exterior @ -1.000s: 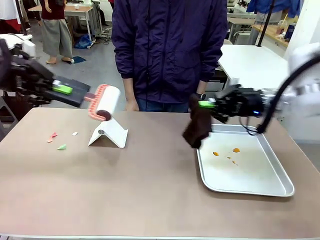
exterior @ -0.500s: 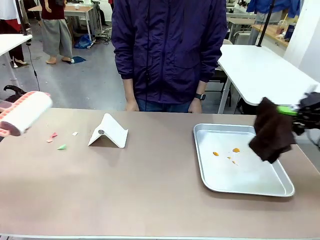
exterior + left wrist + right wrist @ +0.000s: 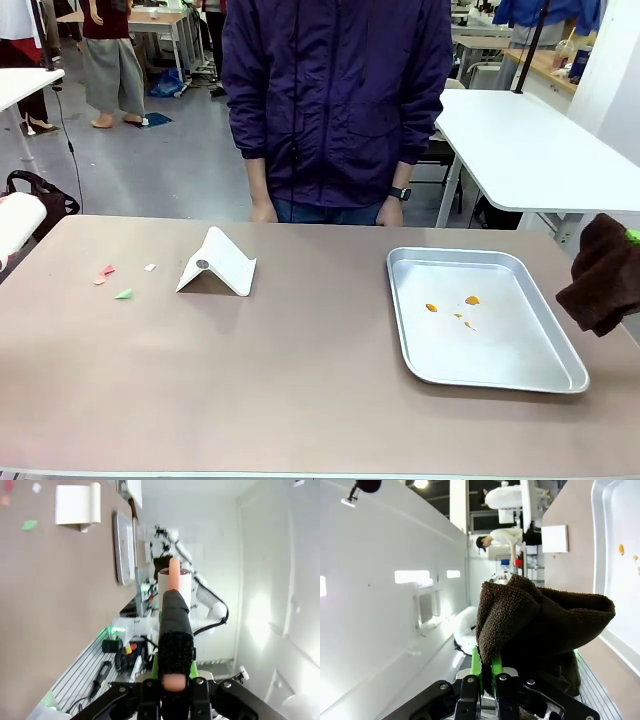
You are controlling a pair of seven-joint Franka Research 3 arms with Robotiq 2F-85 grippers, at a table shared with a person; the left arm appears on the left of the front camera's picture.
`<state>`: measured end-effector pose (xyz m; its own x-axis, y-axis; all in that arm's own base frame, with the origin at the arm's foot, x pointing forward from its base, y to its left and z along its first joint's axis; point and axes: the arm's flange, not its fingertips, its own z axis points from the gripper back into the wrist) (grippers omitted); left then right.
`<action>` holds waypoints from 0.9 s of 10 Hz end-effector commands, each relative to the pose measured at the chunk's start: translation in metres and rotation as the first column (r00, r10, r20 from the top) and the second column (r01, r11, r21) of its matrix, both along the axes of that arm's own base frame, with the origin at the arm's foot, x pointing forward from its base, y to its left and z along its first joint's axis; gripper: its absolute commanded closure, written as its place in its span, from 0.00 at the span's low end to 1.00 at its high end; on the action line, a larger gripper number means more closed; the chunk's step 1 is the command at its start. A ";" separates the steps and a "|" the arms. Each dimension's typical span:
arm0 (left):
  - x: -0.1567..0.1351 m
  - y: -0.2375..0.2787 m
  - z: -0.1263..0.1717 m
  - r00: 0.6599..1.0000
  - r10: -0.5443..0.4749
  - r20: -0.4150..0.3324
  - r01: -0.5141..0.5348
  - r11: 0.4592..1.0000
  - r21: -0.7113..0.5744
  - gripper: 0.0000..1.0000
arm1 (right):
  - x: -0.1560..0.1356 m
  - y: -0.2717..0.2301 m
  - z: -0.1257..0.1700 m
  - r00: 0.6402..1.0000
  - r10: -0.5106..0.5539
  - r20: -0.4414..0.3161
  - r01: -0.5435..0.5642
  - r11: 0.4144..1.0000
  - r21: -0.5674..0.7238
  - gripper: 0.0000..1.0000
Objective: Clean the surface of the table.
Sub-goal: Hold the Lint Roller with your left hand and the towel with your right hand.
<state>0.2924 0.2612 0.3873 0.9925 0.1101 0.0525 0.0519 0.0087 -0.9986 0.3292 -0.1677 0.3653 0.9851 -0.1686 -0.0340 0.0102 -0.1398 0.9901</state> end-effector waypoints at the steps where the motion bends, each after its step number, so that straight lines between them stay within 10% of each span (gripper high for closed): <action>1: -0.016 0.033 0.007 0.997 0.072 0.012 -0.072 0.997 -0.017 0.98 | -0.003 -0.014 -0.003 0.998 -0.046 0.040 0.045 0.998 0.040 1.00; 9: -0.012 0.013 -0.009 0.999 0.050 -0.019 -0.050 0.999 -0.010 0.98 | -0.004 -0.016 -0.011 0.999 -0.047 -0.008 0.047 0.999 0.015 1.00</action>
